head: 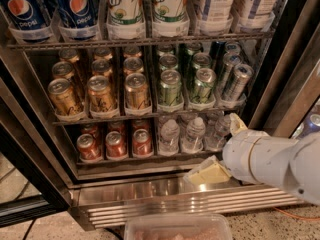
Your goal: Pick green can from middle shelf of fridge
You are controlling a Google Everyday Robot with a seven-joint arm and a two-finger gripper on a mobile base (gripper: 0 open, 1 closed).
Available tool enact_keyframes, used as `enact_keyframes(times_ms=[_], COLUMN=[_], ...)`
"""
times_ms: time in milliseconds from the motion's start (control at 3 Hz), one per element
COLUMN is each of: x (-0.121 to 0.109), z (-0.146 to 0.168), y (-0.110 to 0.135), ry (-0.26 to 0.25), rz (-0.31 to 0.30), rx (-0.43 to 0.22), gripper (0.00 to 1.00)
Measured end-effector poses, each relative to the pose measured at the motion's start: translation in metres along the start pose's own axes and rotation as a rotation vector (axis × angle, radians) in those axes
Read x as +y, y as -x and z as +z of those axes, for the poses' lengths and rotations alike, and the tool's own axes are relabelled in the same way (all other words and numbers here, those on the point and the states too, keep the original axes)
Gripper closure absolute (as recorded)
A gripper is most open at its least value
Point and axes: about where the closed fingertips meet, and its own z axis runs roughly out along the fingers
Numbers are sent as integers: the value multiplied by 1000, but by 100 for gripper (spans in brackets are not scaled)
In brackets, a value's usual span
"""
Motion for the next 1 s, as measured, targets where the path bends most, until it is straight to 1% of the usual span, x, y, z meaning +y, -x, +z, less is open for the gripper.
enact_keyframes(times_ms=[333, 667, 1000], x=[-7, -31, -67], z=[13, 18, 16], y=[12, 31, 38], ry=[-101, -226, -361], rz=[103, 164, 181], rx=[-85, -177, -252], gripper=[0, 0, 0])
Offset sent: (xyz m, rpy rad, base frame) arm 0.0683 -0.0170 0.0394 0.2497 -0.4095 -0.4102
